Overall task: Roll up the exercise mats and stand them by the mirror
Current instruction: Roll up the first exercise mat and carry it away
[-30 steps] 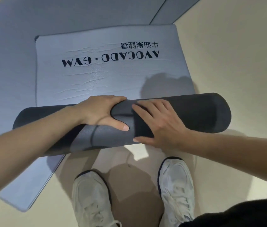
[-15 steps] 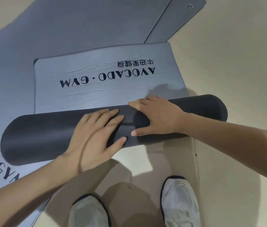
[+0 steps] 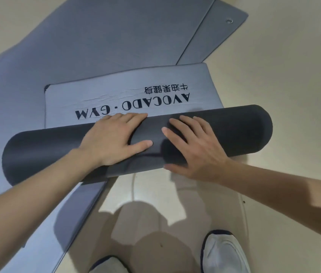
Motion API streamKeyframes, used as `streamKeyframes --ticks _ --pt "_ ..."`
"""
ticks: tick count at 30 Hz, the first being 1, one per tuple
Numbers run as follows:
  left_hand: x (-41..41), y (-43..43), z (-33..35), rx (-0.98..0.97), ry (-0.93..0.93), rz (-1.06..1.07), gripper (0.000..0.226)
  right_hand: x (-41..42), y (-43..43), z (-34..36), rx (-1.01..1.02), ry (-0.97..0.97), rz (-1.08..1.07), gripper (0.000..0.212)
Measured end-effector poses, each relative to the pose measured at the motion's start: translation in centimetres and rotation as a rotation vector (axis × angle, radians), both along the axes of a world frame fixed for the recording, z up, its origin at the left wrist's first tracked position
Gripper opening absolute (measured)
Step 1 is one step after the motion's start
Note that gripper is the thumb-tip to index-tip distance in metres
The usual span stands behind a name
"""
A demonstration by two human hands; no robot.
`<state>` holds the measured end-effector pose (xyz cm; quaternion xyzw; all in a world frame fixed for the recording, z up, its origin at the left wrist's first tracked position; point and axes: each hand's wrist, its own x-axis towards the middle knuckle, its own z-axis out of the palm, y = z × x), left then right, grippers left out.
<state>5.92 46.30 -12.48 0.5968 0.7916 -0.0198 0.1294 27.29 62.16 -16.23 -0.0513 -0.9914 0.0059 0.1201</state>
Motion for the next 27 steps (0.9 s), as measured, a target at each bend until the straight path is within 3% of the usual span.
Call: streamKeyframes --ticks 2,4,7,10,12,15,17,21,23,27 --pt "-1.9 1.6 0.2 -0.045 -0.119 0.052 0.089 -0.3 0.8 -0.5 0.056 -0.145 -0.017 0.099" --pt "-3.2 2.6 0.3 0.005 -0.103 0.058 0.082 -1.5 2.1 -0.4 0.065 -0.217 -0.011 0.107" --pt "-2.8 2.5 0.1 0.285 0.082 0.035 0.056 -4.1 4.6 0.3 0.018 -0.286 -0.001 0.114" --pt "-0.1 0.7 -0.4 0.518 0.117 0.074 0.036 -7.1 7.4 1.1 -0.1 -0.36 0.016 0.119" --pt "1.1 -0.3 -1.3 0.494 0.15 0.056 0.046 -8.6 9.0 1.4 -0.207 -0.344 0.028 0.117" --pt "0.6 -0.6 -2.3 0.32 0.222 0.077 0.08 -10.1 10.4 1.4 -0.376 -0.304 0.005 0.109" --pt "-0.5 0.0 -2.6 0.24 0.253 0.078 0.099 -10.8 11.0 1.2 -0.333 -0.263 -0.046 0.107" --pt "-3.0 2.0 -2.5 0.136 0.258 0.082 0.124 -10.9 10.6 1.0 -0.152 0.02 -0.135 0.096" --pt "-4.4 3.1 -2.0 0.093 0.261 0.096 0.135 -10.1 9.5 1.0 -0.09 -0.086 -0.145 0.103" --pt "-6.8 4.9 -1.2 0.037 0.232 0.102 0.151 -9.9 8.6 0.7 0.073 -0.357 -0.196 0.138"
